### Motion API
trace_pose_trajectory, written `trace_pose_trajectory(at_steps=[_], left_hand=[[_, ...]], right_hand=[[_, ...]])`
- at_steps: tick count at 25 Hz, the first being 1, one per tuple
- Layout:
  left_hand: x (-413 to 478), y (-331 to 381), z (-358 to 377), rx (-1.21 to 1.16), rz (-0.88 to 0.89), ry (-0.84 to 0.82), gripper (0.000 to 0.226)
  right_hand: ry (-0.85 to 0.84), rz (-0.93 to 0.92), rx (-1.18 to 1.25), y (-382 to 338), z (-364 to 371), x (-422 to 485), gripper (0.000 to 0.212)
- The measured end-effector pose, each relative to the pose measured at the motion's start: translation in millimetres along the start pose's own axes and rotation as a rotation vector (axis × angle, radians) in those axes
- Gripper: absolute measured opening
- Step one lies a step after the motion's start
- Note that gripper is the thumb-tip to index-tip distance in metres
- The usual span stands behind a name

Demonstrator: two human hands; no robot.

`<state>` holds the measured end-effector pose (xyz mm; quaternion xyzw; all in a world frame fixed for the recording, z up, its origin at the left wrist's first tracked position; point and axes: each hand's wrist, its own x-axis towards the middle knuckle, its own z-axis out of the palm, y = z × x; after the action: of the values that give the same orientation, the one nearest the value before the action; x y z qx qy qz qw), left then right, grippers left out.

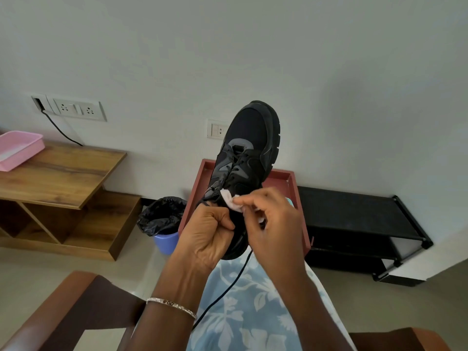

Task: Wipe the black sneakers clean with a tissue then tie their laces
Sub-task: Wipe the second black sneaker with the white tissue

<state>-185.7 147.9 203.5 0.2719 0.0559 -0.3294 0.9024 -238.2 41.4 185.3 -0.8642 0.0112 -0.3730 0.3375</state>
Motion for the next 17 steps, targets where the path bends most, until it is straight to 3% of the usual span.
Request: trace_pose_trajectory(at_steps=[4, 9, 12, 17], left_hand=[[-6, -1, 10, 0.012, 0.060, -0.061, 0.083], [-7, 5, 6, -0.046, 0.034, -0.051, 0.066], [-9, 6, 5, -0.042, 0.004, -0.062, 0.065], [-7, 2, 11, -0.052, 0.065, -0.079, 0.080]], right_hand=[[0.106, 0.007, -0.057, 8, -9, 35, 0.016], [-0.079, -0.055, 0.014, -17, -4, 9, 0.015], [-0.104, -0.045, 0.037, -16, -10, 7, 0.014], [0.061, 0.042, 0.008, 1, -21, 31, 0.006]])
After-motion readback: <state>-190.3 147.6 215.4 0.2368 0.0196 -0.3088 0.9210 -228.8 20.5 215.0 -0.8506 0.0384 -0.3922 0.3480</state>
